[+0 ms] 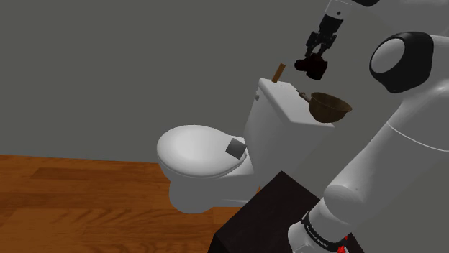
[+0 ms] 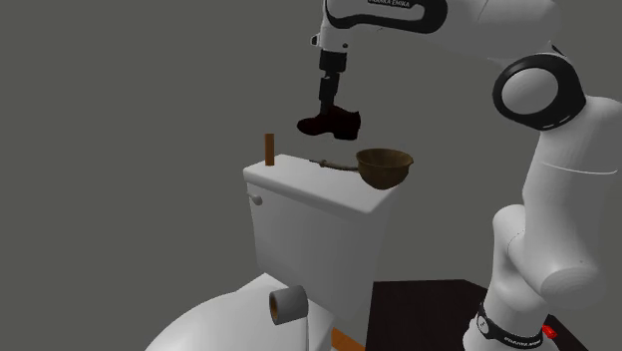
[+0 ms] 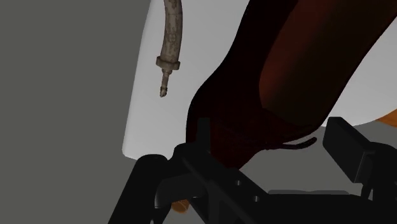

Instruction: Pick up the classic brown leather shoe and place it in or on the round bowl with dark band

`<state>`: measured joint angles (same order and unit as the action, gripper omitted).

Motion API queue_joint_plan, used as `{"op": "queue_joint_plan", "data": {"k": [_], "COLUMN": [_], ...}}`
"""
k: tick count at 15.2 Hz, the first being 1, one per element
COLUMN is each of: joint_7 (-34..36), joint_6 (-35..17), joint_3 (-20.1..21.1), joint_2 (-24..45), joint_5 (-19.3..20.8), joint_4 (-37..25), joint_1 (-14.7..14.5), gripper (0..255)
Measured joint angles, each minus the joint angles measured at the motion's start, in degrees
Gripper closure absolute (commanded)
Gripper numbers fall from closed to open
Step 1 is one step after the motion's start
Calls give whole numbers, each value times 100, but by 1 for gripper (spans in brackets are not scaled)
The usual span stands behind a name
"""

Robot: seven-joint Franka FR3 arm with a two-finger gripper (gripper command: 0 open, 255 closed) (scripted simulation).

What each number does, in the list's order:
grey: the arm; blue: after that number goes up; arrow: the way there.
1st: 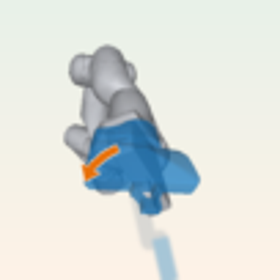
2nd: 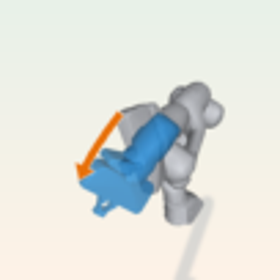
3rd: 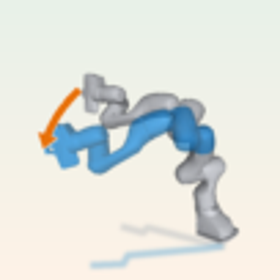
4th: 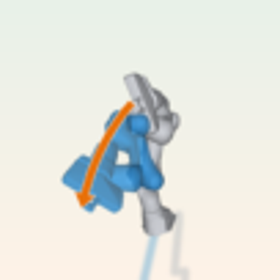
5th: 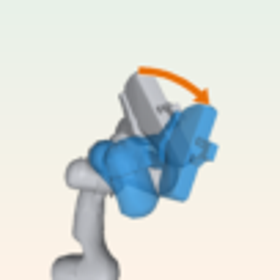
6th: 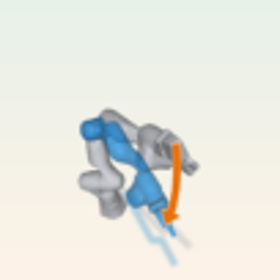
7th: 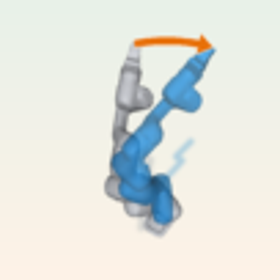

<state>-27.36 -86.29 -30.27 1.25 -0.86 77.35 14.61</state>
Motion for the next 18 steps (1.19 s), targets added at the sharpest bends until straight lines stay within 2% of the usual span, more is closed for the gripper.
{"op": "queue_joint_plan", "data": {"k": [3, 9, 18], "joint_7": [-27, 116, 113], "joint_6": [245, 327, 853], "joint_3": [-16, 175, 476], "joint_2": [32, -1270, -2801], "joint_5": [-23, 637, 1266], "joint_4": [-270, 786, 1658], "joint_1": [18, -54, 180], "gripper": [255, 255, 255]}}
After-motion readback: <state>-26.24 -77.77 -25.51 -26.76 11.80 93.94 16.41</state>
